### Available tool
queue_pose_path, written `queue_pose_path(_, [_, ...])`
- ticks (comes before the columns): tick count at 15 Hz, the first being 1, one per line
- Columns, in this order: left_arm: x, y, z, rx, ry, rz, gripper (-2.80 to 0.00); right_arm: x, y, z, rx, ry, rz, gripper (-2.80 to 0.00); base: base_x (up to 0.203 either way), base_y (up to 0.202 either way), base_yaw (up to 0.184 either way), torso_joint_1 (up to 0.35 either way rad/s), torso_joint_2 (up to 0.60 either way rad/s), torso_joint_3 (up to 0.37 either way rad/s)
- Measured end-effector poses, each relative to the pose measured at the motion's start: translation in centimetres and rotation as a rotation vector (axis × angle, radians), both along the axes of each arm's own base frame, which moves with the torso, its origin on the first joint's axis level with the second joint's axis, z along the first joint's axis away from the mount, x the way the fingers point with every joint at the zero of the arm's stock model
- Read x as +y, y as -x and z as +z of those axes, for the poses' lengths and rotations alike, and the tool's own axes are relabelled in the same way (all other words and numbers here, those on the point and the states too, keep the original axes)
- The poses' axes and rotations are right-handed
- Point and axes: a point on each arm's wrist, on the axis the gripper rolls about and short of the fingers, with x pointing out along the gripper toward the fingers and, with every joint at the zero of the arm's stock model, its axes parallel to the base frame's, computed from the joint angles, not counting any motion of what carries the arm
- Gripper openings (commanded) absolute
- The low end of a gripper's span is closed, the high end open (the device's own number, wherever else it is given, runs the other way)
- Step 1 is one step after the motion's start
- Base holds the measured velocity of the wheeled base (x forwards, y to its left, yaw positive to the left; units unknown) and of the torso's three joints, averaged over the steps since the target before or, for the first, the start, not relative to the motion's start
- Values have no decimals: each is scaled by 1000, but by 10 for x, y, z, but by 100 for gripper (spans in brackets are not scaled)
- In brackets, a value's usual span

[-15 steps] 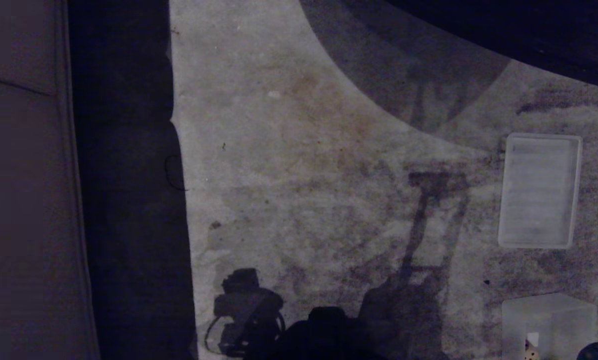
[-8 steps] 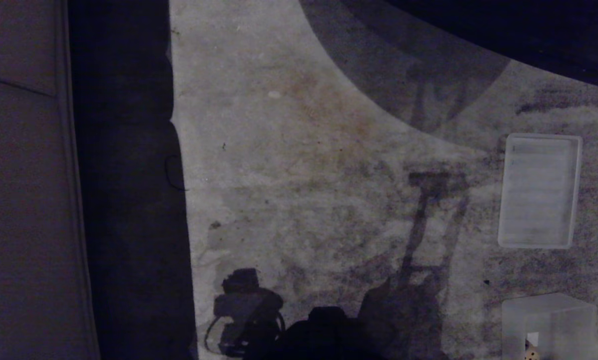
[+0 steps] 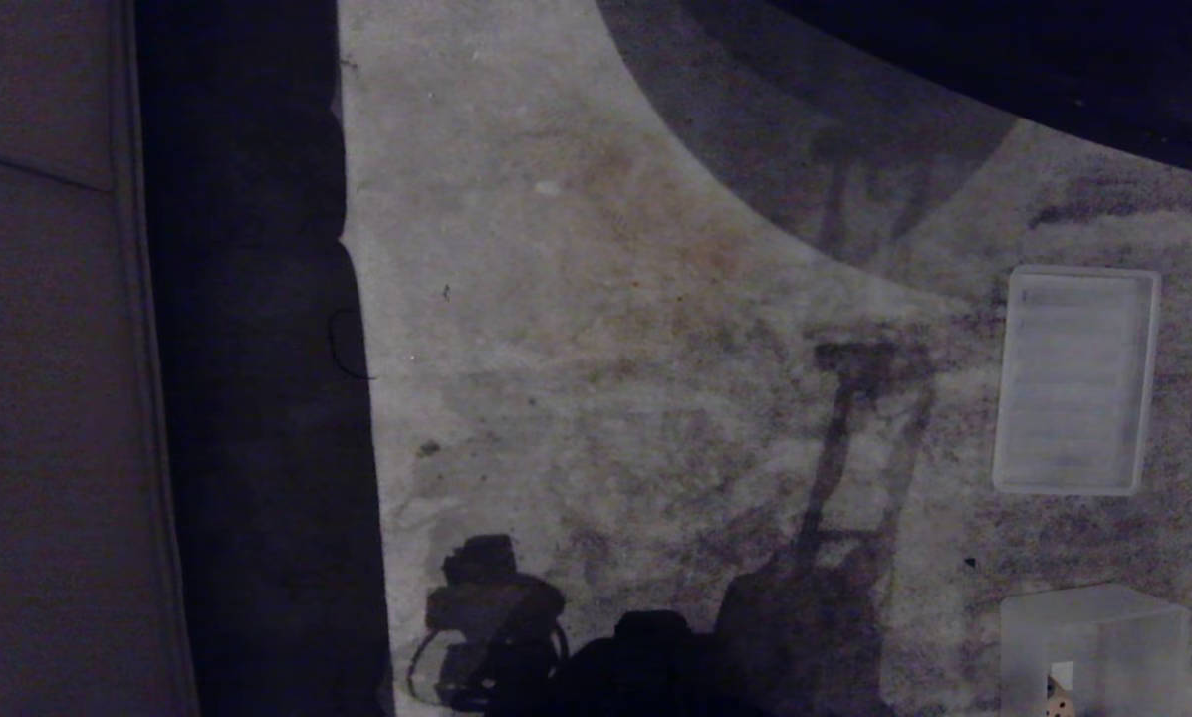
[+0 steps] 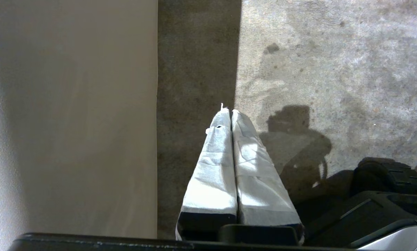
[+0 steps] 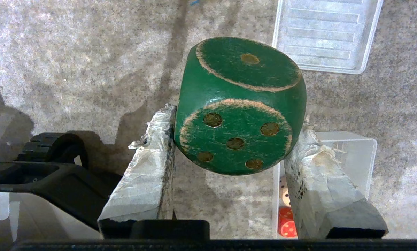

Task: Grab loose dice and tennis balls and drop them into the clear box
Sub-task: Put the toys in the box

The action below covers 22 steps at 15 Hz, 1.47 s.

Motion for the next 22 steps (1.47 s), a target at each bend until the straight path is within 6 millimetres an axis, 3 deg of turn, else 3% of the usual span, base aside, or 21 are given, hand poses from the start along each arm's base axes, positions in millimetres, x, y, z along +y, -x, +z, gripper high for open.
queue_pose_path(10, [0, 0, 0, 0, 3, -1, -280, 0, 0, 0, -1, 0, 0, -280, 0, 0, 0, 0, 1, 16])
queue_pose_path(22, [0, 0, 0, -1, 19, 2, -280, 0, 0, 0, -1, 0, -1, -280, 0, 0, 0, 3, 2, 200])
